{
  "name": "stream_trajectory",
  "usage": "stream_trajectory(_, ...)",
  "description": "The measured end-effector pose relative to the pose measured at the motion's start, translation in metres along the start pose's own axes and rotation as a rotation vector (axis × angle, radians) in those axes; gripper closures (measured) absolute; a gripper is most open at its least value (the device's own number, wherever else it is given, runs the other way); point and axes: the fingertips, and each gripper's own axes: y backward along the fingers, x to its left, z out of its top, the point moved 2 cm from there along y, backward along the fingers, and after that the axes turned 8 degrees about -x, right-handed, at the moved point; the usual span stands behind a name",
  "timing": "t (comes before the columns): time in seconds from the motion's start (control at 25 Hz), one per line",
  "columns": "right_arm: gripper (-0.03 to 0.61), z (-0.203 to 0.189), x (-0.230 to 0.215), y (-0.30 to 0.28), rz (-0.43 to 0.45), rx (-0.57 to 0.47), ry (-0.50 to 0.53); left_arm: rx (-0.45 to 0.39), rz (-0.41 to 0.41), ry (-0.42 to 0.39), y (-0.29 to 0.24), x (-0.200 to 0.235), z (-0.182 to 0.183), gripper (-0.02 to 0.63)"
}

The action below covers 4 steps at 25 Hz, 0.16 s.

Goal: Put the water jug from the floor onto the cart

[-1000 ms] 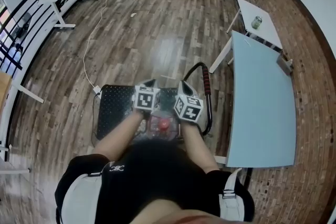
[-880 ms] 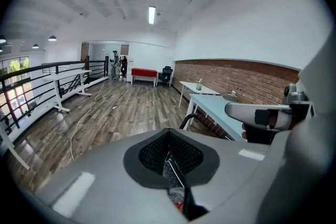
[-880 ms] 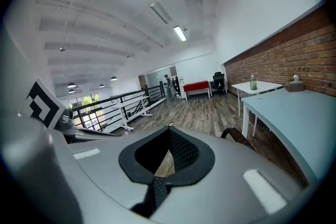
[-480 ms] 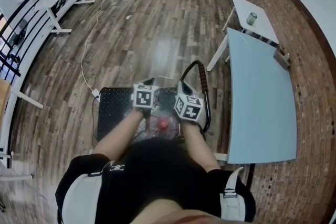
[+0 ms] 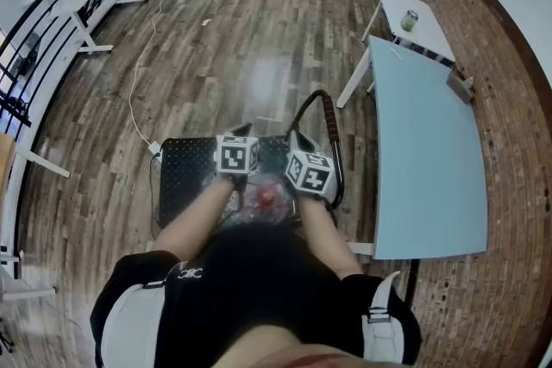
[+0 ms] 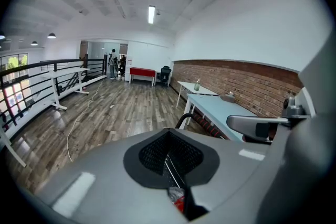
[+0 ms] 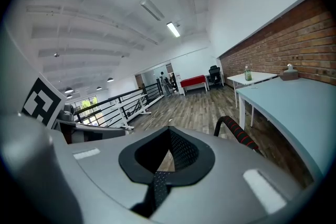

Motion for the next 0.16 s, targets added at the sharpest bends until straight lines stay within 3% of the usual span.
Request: stream_trajectory(0.16,0.565,-0.0031,0.0014,0.0011,-0.003,-0.004,0.0,-0.001,0.0,0.005,0.0009,0.001,-0.0004,0.612)
